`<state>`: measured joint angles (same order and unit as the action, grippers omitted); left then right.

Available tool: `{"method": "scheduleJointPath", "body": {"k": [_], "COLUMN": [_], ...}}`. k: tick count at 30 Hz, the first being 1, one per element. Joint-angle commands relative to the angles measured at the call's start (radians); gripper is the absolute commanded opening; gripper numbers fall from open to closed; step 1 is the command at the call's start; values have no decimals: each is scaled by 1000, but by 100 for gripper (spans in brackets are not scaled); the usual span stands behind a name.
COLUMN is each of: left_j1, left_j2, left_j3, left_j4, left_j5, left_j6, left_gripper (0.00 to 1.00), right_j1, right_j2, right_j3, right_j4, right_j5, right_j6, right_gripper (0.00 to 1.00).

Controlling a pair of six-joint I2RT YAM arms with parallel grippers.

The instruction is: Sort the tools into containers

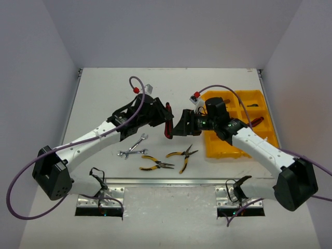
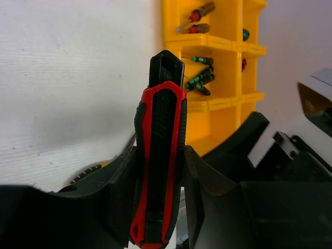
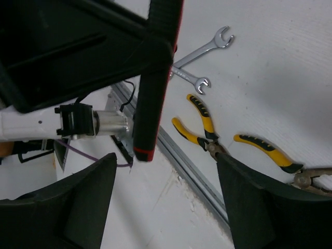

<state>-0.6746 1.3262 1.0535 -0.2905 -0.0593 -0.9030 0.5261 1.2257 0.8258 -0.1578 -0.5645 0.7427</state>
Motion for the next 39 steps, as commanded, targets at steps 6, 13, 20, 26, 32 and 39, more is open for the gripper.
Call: {"method": "scheduleJointPath", "body": {"k": [6,13,20,26,32,39], "left_j1": [-62,-69,-64,-53,-52,-52], "left_j2": [-51,-51,-87,-270,-419,-523], "left_j3": [-7,-41,136,229,81,-116], "left_j4": [142,170,-158,-426,-470,-404], "left_j5": [78,91,-164,-384,-343,-409], "left_j6": [-50,-54,104,255,403,455], "left_gripper": [0,6,100,100,100,100], "right_j1": [76,90,14,-357,-642,-729], "right_j2": [77,83,30,4,177,384], "right_j3": [45,41,47,65,260,416], "right_j4": [135,190,-47,-241,-411,-467], "right_j5": [108,156,374,466,809,955], "right_j6": [90,143,49,-24,-122,-156], "right_gripper": [62,0,0,0,0,0]}}
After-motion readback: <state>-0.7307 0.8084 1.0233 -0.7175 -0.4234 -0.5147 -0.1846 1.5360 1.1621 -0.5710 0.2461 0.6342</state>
